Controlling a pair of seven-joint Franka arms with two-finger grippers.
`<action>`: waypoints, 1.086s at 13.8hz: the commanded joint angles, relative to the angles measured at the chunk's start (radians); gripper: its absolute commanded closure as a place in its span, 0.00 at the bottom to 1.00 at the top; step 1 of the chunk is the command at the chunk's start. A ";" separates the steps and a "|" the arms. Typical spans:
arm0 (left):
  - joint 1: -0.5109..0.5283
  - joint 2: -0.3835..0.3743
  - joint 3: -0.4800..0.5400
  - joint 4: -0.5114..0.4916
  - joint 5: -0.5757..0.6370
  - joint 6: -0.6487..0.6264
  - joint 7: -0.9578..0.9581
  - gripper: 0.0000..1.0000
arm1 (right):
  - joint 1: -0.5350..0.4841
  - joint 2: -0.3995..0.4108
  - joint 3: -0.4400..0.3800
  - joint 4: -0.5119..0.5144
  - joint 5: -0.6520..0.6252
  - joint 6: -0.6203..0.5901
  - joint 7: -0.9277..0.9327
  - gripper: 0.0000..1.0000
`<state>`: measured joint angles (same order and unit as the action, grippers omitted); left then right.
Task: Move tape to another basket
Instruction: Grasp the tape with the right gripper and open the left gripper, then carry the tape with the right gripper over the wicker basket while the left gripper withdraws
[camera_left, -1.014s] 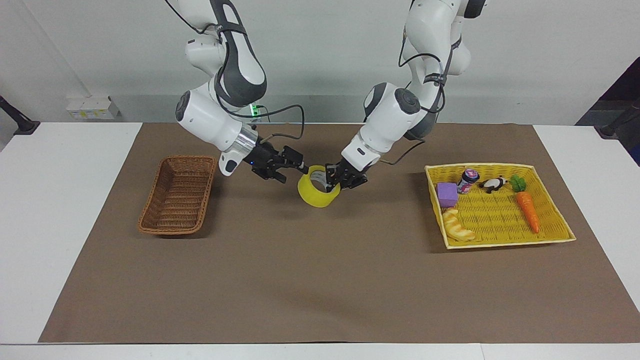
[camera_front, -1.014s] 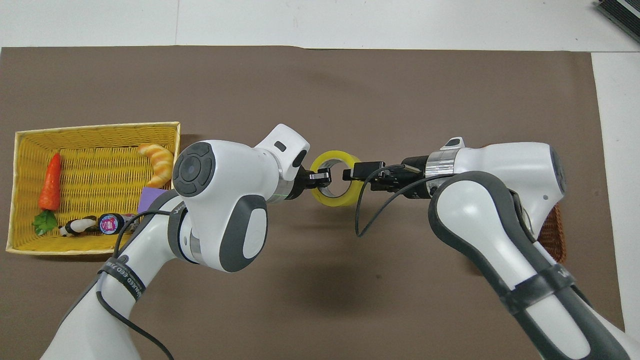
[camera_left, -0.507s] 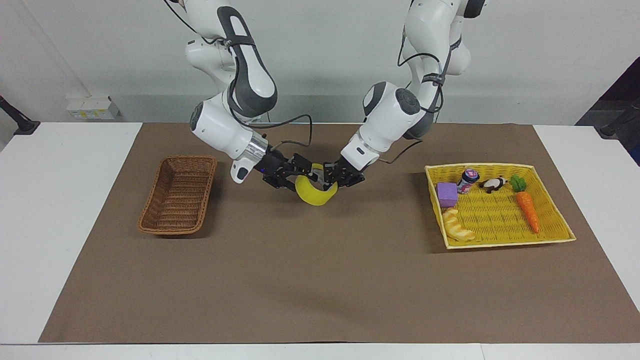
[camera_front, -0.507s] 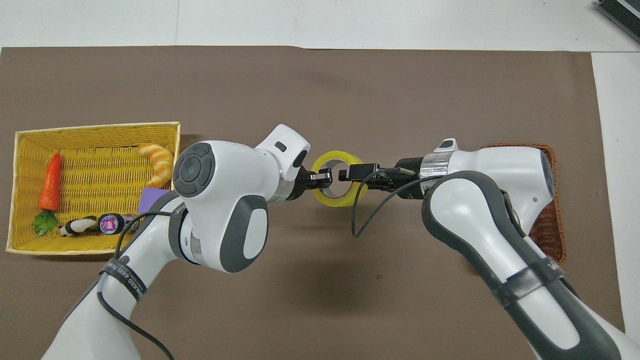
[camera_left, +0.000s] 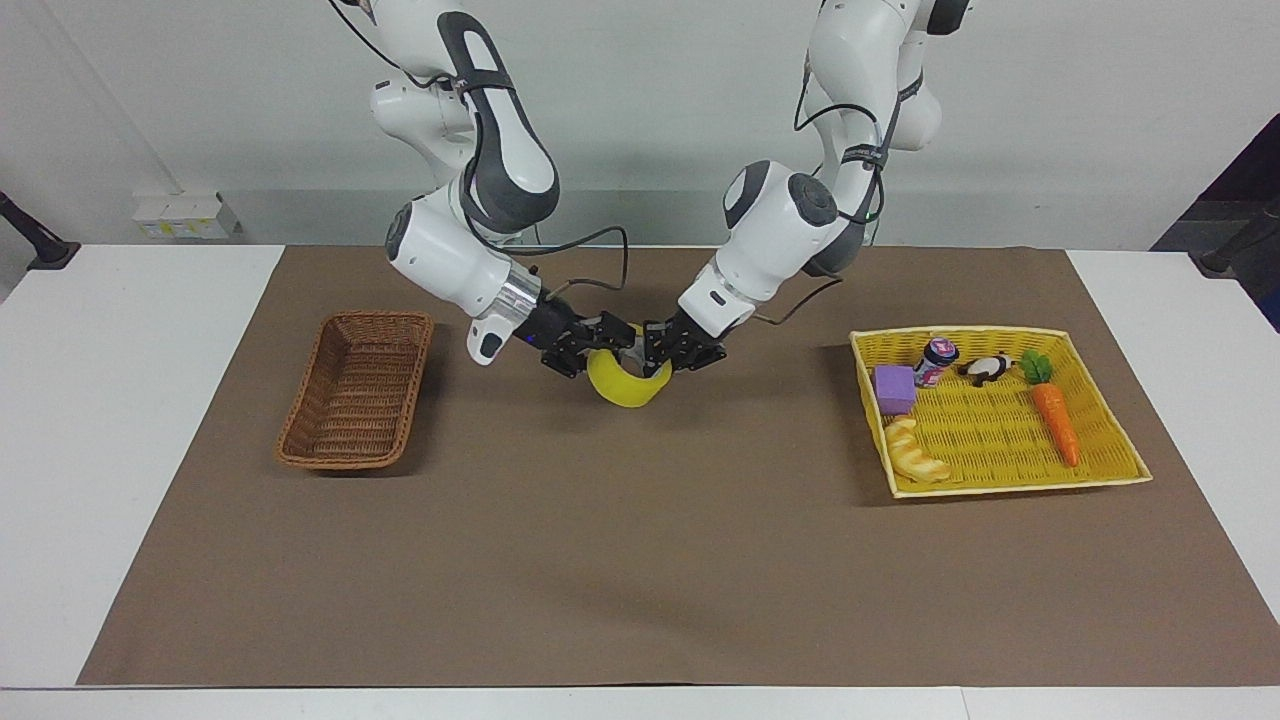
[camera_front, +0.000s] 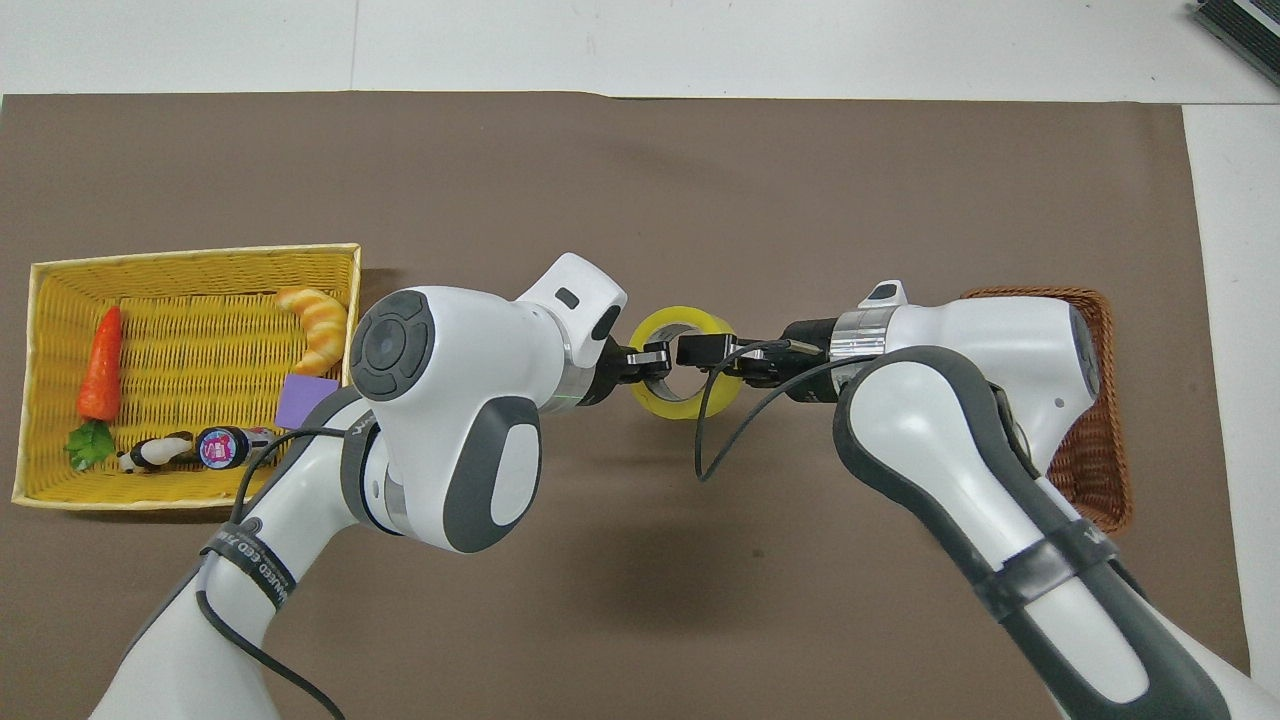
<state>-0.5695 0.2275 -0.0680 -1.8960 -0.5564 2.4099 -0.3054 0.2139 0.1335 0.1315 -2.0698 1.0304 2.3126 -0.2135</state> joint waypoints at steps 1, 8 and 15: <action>-0.006 -0.027 0.016 -0.023 -0.017 0.009 0.000 1.00 | -0.007 -0.009 -0.003 -0.010 0.028 0.013 -0.015 0.83; -0.004 -0.017 0.017 0.000 -0.014 0.008 -0.004 0.42 | -0.007 -0.009 -0.003 -0.010 0.027 0.013 -0.018 0.85; 0.029 -0.069 0.028 0.015 0.001 -0.044 0.008 0.00 | -0.025 -0.015 -0.007 -0.001 0.025 -0.002 -0.026 1.00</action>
<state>-0.5639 0.2075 -0.0452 -1.8732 -0.5583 2.4081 -0.3059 0.2092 0.1339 0.1218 -2.0716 1.0312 2.3146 -0.2135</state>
